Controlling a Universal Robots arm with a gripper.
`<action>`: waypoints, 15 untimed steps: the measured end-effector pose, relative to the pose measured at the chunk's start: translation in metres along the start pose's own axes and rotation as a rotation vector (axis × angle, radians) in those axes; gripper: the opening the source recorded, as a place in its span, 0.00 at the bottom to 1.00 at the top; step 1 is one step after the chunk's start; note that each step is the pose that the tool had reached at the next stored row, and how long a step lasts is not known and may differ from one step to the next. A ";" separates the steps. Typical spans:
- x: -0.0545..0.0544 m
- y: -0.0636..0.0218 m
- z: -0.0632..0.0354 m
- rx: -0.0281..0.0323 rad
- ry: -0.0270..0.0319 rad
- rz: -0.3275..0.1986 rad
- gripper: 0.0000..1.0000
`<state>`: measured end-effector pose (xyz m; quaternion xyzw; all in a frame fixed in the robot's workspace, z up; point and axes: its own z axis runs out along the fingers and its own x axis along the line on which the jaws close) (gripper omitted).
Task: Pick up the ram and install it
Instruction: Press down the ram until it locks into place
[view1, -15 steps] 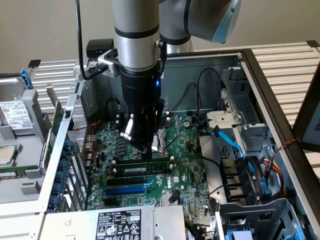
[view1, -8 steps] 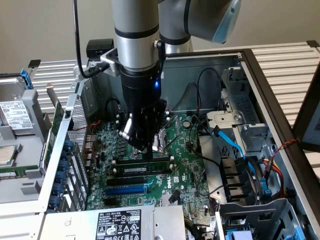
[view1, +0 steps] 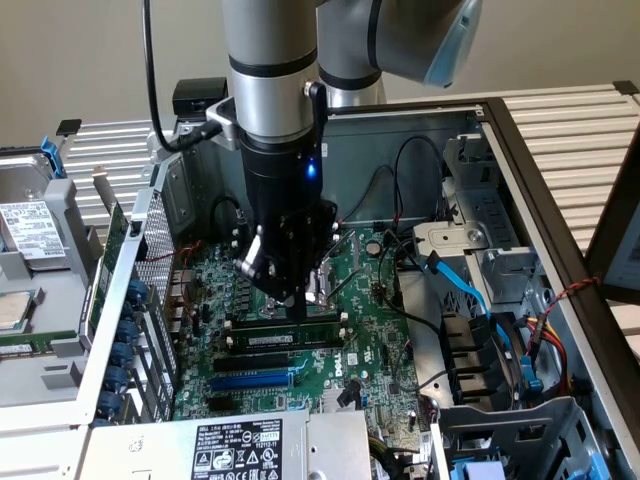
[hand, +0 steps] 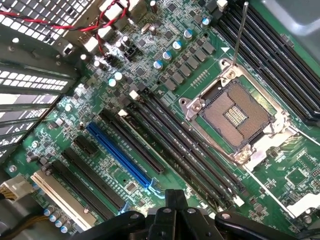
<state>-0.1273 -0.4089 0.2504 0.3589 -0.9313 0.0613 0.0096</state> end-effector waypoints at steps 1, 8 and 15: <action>0.000 0.0000 0.0000 0.0008 -0.0004 0.011 0.10; 0.000 0.0001 -0.0001 -0.0034 -0.0050 0.088 0.10; 0.000 0.0001 0.0000 -0.0212 -0.0199 0.155 0.10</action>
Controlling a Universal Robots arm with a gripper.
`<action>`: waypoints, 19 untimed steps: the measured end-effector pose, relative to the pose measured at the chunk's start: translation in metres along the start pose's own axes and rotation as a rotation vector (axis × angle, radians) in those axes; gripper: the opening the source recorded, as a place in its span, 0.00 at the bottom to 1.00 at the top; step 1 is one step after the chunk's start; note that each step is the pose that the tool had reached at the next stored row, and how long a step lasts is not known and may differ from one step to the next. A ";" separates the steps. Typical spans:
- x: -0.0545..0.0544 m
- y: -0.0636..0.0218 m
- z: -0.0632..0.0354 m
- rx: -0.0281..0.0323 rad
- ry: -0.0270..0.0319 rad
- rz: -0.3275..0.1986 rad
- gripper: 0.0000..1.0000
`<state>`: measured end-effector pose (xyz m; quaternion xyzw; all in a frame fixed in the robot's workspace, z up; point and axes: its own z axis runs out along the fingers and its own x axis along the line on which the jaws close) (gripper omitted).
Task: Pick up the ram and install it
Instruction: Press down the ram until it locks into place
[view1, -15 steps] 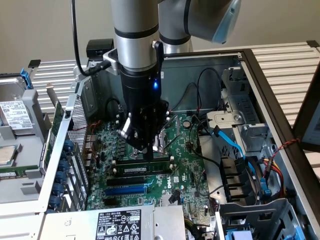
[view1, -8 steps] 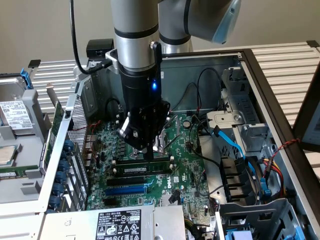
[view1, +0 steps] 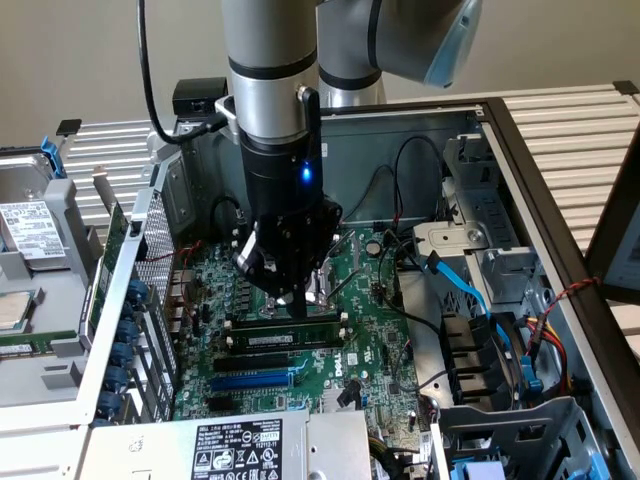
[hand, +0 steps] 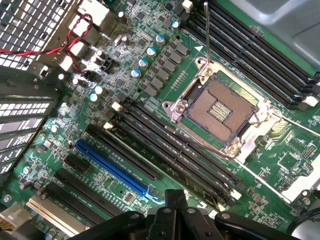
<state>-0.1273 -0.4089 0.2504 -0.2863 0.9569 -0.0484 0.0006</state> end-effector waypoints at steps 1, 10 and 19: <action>0.000 0.0000 0.0000 -0.0010 -0.0002 0.010 0.10; 0.000 0.0000 0.0000 -0.0090 0.0054 0.119 0.10; 0.000 0.0000 -0.0001 -0.0190 0.0116 0.232 0.10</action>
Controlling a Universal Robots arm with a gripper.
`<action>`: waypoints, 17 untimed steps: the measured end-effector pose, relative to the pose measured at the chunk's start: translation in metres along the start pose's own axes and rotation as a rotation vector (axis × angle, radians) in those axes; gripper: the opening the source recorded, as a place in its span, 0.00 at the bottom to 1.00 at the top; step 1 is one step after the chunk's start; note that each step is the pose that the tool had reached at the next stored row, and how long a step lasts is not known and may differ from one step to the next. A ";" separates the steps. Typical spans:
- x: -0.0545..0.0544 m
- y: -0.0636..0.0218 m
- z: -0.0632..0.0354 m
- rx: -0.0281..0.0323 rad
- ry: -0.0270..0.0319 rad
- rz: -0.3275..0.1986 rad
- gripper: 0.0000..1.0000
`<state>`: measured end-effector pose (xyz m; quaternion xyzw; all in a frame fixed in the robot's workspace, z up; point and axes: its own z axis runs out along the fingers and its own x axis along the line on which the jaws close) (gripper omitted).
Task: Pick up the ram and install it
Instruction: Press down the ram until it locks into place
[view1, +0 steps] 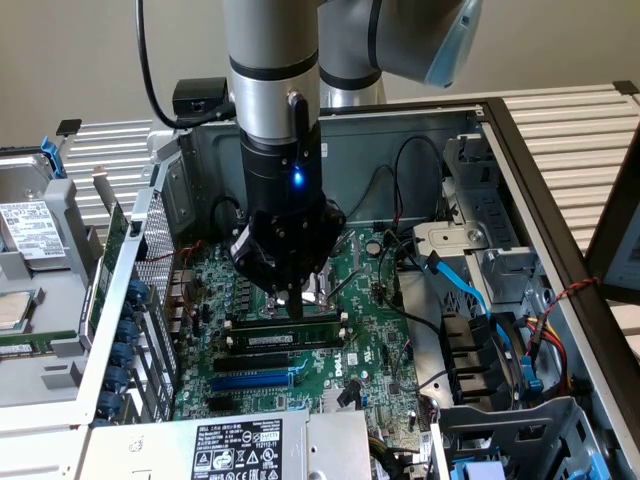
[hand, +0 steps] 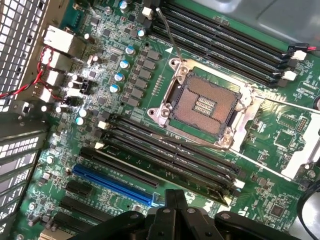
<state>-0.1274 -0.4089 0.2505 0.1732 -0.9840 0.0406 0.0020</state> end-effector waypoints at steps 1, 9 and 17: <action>0.000 0.0000 0.0000 -0.0013 0.0006 0.012 0.10; 0.000 0.0000 0.0000 -0.0106 0.0057 0.112 0.10; 0.000 0.0000 0.0000 -0.0163 0.0123 0.216 0.10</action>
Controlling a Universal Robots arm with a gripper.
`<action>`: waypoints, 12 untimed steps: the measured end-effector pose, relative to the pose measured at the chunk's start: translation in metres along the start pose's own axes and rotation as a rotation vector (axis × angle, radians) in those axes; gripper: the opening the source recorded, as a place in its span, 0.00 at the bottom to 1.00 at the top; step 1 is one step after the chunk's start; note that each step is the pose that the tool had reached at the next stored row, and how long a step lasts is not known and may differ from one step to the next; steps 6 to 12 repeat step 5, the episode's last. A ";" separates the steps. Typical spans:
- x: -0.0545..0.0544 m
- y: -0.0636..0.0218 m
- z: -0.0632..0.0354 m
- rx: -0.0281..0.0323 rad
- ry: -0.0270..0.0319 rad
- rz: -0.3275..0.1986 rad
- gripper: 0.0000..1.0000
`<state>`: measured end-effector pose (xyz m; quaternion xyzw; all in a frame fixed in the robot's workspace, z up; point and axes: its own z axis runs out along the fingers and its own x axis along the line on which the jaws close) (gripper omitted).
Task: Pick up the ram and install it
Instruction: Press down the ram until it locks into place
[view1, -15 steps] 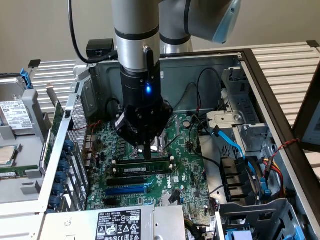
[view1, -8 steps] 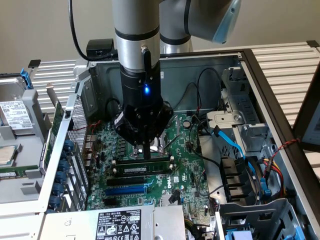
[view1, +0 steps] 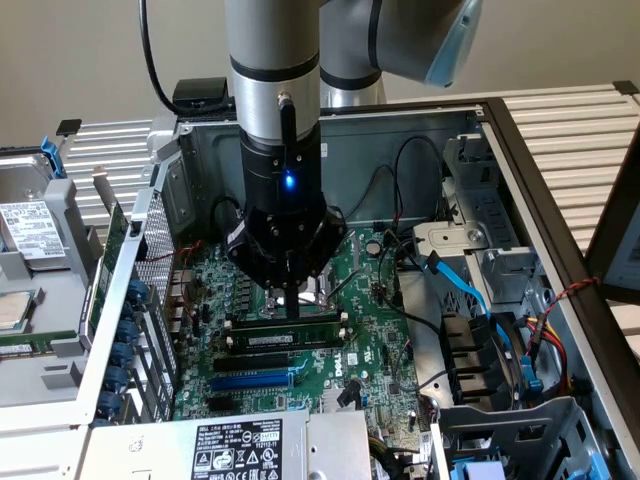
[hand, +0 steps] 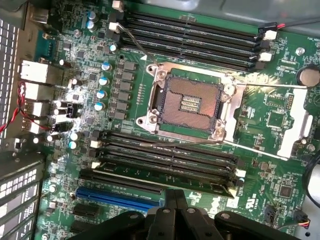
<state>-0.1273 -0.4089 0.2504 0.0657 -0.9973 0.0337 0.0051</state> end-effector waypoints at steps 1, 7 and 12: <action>0.000 0.0000 0.0000 -0.0005 0.0009 0.014 0.10; 0.000 0.0000 0.0000 -0.0041 0.0072 0.113 0.10; 0.000 0.0000 0.0000 -0.0041 0.0072 0.113 0.10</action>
